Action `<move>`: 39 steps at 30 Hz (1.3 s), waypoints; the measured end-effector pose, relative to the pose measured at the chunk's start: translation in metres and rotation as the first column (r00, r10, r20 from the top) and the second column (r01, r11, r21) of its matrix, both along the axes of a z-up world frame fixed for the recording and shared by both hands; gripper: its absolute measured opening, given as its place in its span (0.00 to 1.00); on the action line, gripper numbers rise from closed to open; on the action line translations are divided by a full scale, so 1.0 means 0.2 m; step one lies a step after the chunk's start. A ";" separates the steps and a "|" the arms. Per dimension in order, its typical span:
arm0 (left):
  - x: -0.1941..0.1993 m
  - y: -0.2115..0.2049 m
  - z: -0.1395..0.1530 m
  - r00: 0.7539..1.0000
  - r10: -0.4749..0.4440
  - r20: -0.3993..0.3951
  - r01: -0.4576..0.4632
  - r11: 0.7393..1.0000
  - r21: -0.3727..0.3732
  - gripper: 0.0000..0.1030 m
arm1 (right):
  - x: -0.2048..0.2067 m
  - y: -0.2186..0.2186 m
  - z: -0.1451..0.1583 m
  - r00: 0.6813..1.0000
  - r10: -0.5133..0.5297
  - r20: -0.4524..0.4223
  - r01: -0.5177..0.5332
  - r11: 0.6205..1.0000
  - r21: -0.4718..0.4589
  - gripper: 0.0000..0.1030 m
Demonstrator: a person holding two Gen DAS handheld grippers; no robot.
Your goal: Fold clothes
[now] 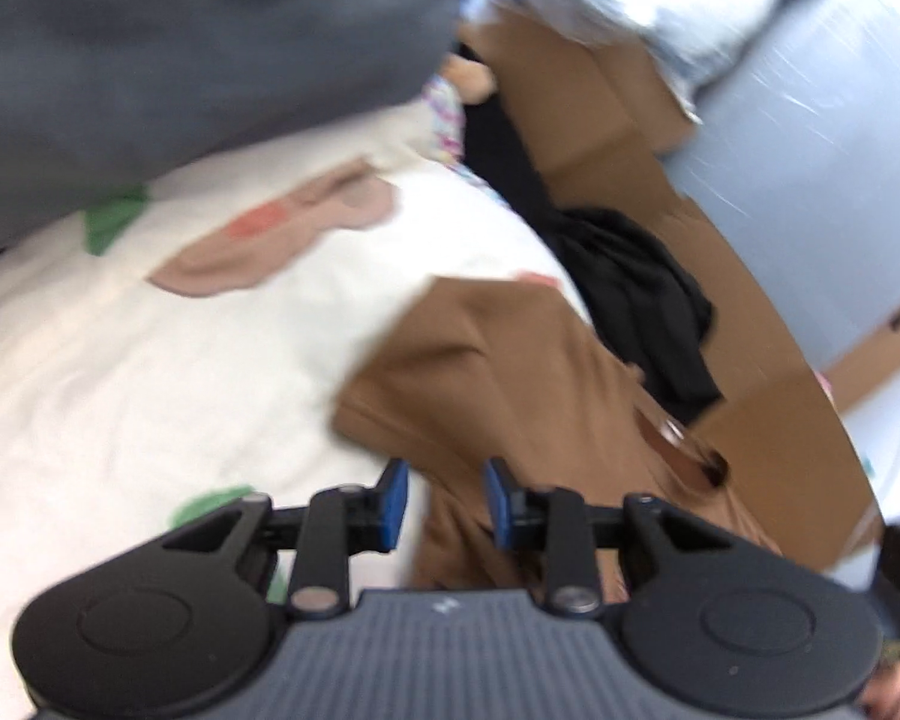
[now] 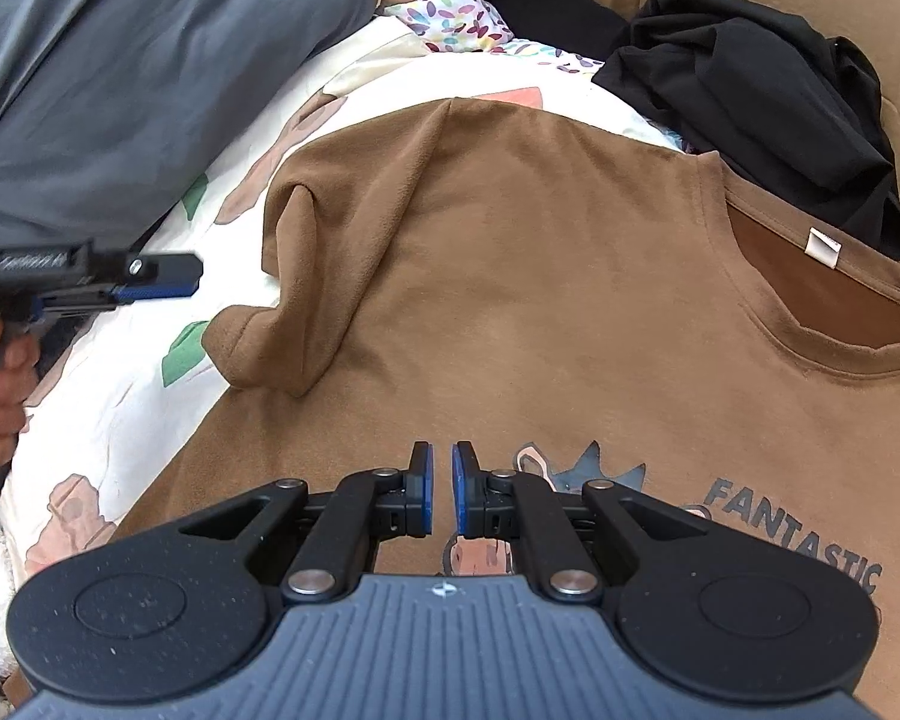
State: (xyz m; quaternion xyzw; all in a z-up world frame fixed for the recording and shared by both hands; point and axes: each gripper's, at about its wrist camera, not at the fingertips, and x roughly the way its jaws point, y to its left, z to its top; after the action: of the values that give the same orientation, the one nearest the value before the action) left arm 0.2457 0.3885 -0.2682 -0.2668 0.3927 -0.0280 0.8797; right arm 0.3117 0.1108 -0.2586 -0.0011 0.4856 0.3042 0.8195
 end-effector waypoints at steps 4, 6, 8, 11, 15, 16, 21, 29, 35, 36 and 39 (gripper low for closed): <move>0.06 0.09 -0.09 0.992 0.115 -0.054 -0.115 0.993 -0.006 0.29 | 0.01 0.00 -0.01 1.000 -0.009 -0.010 0.009 1.000 0.006 0.08; 0.09 0.09 -0.13 0.986 0.155 -0.061 -0.157 0.987 -0.032 0.29 | 0.01 0.00 0.00 1.000 -0.016 -0.013 0.017 1.000 0.012 0.08; 0.12 0.08 -0.17 0.984 0.166 -0.066 -0.170 0.984 -0.055 0.31 | 0.02 0.01 0.01 1.000 -0.023 -0.013 0.023 0.999 0.026 0.08; 0.15 0.06 -0.20 0.986 0.154 -0.067 -0.156 0.987 -0.024 0.43 | 0.02 0.01 0.03 1.000 -0.024 -0.012 0.025 0.998 0.052 0.08; 0.18 0.04 -0.23 0.985 0.158 -0.073 -0.158 0.987 0.007 0.44 | 0.01 0.01 0.01 0.999 -0.022 -0.028 0.023 0.998 0.060 0.08; 0.19 0.04 -0.24 0.985 0.157 -0.073 -0.157 0.988 0.009 0.45 | 0.02 0.01 0.01 0.999 -0.022 -0.032 0.024 0.998 0.058 0.08; 0.23 -0.02 -0.26 0.991 0.119 -0.056 -0.116 0.991 0.066 0.49 | 0.02 0.01 -0.02 0.999 -0.026 -0.042 0.028 0.998 0.056 0.08; 0.24 -0.07 -0.25 0.996 0.065 -0.053 -0.059 0.992 0.110 0.02 | 0.03 0.02 -0.03 0.999 -0.020 -0.044 0.022 0.998 0.056 0.08; 0.18 -0.03 -0.15 0.998 0.053 0.017 -0.055 0.996 0.077 0.01 | 0.03 0.01 -0.03 0.999 -0.027 -0.036 0.029 0.998 0.049 0.08; 0.17 -0.03 -0.13 0.998 0.049 0.027 -0.052 0.995 0.083 0.01 | 0.03 0.01 -0.02 0.999 -0.027 -0.033 0.029 0.998 0.049 0.08; 0.14 -0.02 -0.07 0.998 0.039 0.054 -0.043 0.996 0.078 0.01 | 0.03 0.01 -0.01 0.999 -0.027 -0.025 0.028 0.998 0.051 0.08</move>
State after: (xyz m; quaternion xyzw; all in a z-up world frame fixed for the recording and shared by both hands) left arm 0.2736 0.3842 -0.2832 -0.2389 0.3646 -0.0012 0.9000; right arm 0.3174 0.1134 -0.2597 0.0301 0.4876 0.3053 0.8174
